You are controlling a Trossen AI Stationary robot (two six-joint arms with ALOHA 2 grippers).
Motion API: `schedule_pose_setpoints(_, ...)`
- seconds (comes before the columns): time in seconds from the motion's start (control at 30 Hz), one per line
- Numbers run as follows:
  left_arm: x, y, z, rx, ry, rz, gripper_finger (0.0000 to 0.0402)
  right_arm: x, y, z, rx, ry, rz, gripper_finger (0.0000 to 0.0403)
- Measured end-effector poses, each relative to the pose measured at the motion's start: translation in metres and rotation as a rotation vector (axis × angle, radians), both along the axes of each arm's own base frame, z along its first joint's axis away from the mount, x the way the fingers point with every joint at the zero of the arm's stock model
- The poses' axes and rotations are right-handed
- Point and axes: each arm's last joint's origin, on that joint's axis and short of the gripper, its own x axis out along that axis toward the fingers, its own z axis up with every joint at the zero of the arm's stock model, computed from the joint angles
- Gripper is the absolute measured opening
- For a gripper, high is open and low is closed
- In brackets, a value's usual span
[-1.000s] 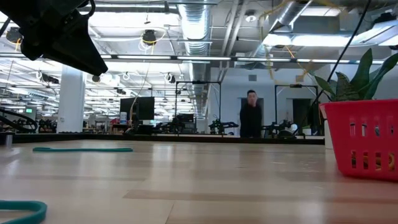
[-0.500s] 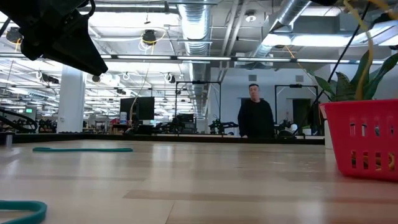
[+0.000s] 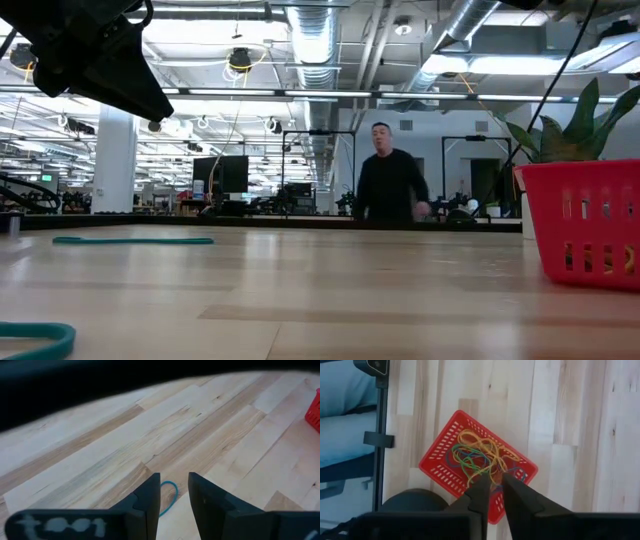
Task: Pick and place items into bin
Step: Put the blue rubber band into the red bin
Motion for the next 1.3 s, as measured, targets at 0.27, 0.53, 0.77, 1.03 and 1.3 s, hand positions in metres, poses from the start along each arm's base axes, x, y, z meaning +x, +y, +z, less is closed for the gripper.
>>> schedule_pose_setpoints(0.27, 0.000, 0.000, 0.000, -0.003, -0.004, 0.002, 0.0091, 0.009, 0.001, 0.004, -0.046, -0.130, -0.010, 0.0070)
schedule_pose_setpoints(0.53, 0.000, 0.000, 0.000, -0.004, -0.004, 0.002, 0.0091, 0.057, 0.021, -0.024, -0.068, -0.273, 0.135, 0.0071)
schedule_pose_setpoints(0.77, 0.000, 0.000, 0.000, -0.005, -0.006, 0.001, 0.0091, 0.118, 0.040, -0.086, -0.045, -0.305, 0.182, 0.0071)
schedule_pose_setpoints(1.03, 0.000, 0.000, 0.000, 0.004, 0.003, -0.007, 0.0091, 0.166, 0.066, -0.118, -0.021, -0.368, 0.204, 0.0071)
schedule_pose_setpoints(1.3, 0.001, -0.001, 0.000, -0.002, -0.005, -0.007, 0.0091, 0.201, 0.090, -0.139, 0.024, -0.394, 0.236, 0.0071)
